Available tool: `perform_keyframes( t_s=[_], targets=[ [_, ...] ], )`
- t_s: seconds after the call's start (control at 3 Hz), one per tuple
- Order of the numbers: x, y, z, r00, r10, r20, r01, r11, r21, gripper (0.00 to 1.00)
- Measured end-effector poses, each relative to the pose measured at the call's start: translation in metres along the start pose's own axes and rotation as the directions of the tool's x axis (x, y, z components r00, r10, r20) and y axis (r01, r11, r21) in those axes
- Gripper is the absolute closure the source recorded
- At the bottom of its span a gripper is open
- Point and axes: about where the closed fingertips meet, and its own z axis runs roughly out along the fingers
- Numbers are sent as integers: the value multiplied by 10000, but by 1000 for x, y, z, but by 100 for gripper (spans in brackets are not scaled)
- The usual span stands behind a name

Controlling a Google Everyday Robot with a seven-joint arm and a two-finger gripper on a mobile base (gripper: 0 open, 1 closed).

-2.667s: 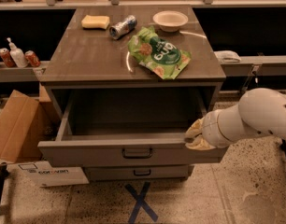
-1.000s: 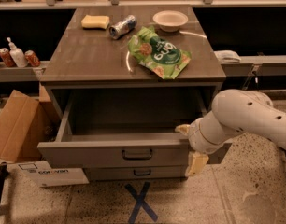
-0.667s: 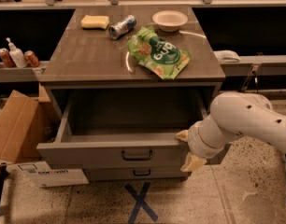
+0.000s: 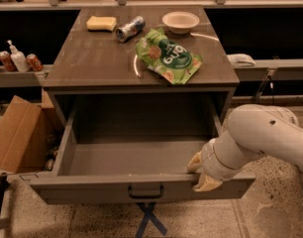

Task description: Open top drawer

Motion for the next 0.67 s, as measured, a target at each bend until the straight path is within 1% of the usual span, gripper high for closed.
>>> perform_keyframes(
  t_s=[0.33,0.67],
  targets=[
    [-1,2,-1,10000,-26,-5,26,10000,-11,94],
    [-1,2,-1,10000,-43,-19,43,10000,-11,72]
  ],
)
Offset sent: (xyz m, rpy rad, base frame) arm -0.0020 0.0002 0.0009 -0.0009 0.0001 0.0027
